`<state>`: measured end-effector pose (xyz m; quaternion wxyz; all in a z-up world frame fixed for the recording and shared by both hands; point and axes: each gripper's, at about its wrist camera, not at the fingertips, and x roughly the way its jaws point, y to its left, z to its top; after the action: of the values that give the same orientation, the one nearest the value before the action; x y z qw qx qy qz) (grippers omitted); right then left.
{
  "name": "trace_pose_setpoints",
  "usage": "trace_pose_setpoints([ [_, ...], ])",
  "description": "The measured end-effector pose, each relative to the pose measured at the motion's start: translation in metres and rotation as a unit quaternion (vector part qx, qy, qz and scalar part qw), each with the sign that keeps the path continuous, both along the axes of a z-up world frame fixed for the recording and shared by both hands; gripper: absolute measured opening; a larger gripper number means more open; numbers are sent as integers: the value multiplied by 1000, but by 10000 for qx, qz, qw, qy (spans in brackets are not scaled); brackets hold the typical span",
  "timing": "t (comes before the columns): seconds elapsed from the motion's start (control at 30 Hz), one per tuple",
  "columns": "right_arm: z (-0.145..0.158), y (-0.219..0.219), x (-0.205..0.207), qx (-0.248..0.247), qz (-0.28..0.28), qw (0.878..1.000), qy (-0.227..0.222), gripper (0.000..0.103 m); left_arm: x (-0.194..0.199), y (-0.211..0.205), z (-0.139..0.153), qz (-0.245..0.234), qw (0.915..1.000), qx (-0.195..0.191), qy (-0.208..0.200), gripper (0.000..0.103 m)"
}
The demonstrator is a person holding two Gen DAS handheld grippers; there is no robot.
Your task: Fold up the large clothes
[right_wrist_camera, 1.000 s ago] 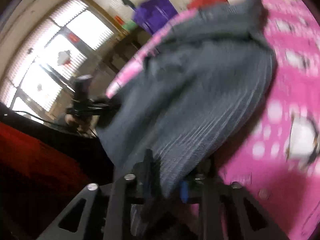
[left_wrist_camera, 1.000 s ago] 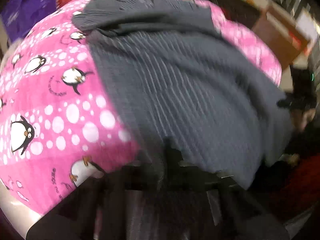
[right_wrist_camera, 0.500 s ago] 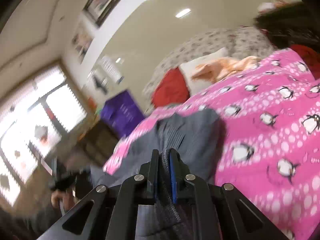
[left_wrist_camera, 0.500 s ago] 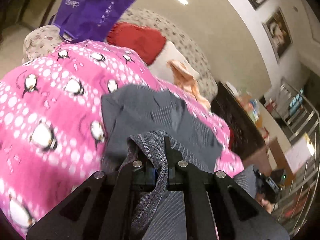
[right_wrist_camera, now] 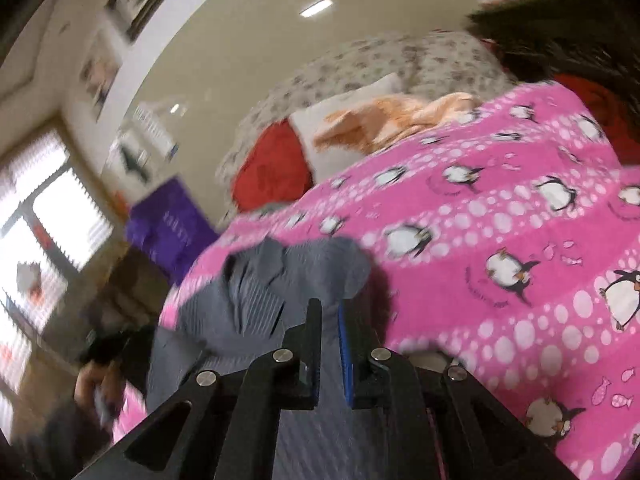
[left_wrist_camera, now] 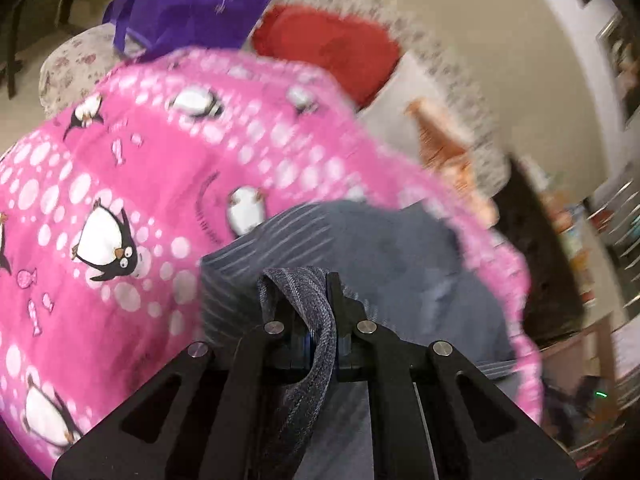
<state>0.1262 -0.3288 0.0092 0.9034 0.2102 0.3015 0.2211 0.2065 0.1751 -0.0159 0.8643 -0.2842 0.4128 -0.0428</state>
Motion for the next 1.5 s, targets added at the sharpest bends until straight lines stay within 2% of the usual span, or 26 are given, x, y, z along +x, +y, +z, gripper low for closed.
trace_pose_setpoints([
  [0.07, -10, 9, -17, -358, 174, 9992, 46, 9, -1, -3, -11, 58, 10000, 64, 21, 5],
  [0.13, -23, 12, -37, -517, 477, 9974, 165, 11, -7, -4, -18, 136, 9999, 48, -29, 5],
  [0.2, -38, 10, -55, -713, 635, 9950, 302, 24, -11, -2, -22, 142, 9999, 28, -38, 6],
  [0.23, -45, 8, -60, -730, 641, 9944, 424, 34, -14, 0, -23, 144, 9999, 3, -34, 7],
  [0.27, -51, 6, -67, -699, 689, 9939, 511, 39, -14, 1, -23, 147, 9999, -29, -29, 7],
  [0.33, -60, 12, -79, -817, 1039, 9894, 602, 39, -19, 4, -24, 146, 9999, -72, -31, 8],
  [0.37, -67, 21, -81, -956, 1389, 9828, 755, 39, -19, 5, -24, 137, 9999, -73, -30, 8],
  [0.43, -85, 50, -82, -1387, 2249, 9578, 1133, 39, -19, 5, -22, 129, 9999, -61, -33, 8],
  [0.5, -95, 73, -76, -1827, 2545, 9424, 1170, 34, -20, 6, -21, 136, 9999, -56, -25, 8],
  [0.53, -94, 80, -69, -1920, 2563, 9408, 1111, 31, -20, 7, -19, 155, 9999, -54, -19, 8],
  [0.57, -86, 85, -58, -1895, 2516, 9441, 970, 30, -20, 9, -18, 185, 9998, -79, -39, 8],
  [0.6, -69, 85, -45, -1644, 2400, 9542, 695, 29, -22, 12, -13, 267, 9995, -146, -95, 8],
  [0.63, -48, 81, -29, -1181, 2182, 9680, 379, 30, -22, 17, -8, 406, 9988, -195, -174, 8],
  [0.67, -31, 73, -16, -772, 1827, 9801, 60, 30, -22, 21, -4, 507, 9982, -250, -221, 8],
  [0.73, -13, 60, 8, -441, 1041, 9932, -274, 30, -17, 29, -3, 650, 9967, -450, -172, 8],
  [0.77, -10, 56, 27, -531, 619, 9966, -119, 30, -13, 29, -6, 685, 9968, -415, 0, 8],
  [0.87, -10, 51, 38, -480, 465, 9976, 154, 30, -10, 25, -13, 547, 9980, -245, 214, 8],
  [0.97, -5, 51, 21, -628, 715, 9954, -93, 30, -9, 30, -20, 465, 9980, -367, 213, 8],
  [1.1, -14, 58, 6, -920, 1132, 9893, 35, 30, -4, 37, -32, 576, 9943, -790, 427, 8],
  [1.2, -28, 88, 8, -1270, 1703, 9765, 371, 30, 1, 35, -27, 517, 9945, -754, 503, 8],
  [1.27, -37, 111, 16, -1497, 1867, 9696, 510, 30, 5, 36, -19, 362, 9948, -764, 568, 8],
  [1.4, -52, 156, 36, -1393, 2347, 9584, 833, 30, 10, 44, -2, 1, 9943, -861, 627, 8],
  [1.5, -53, 188, 45, -1346, 2827, 9448, 966, 31, 7, 41, 14, -304, 9965, -614, 489, 9],
])
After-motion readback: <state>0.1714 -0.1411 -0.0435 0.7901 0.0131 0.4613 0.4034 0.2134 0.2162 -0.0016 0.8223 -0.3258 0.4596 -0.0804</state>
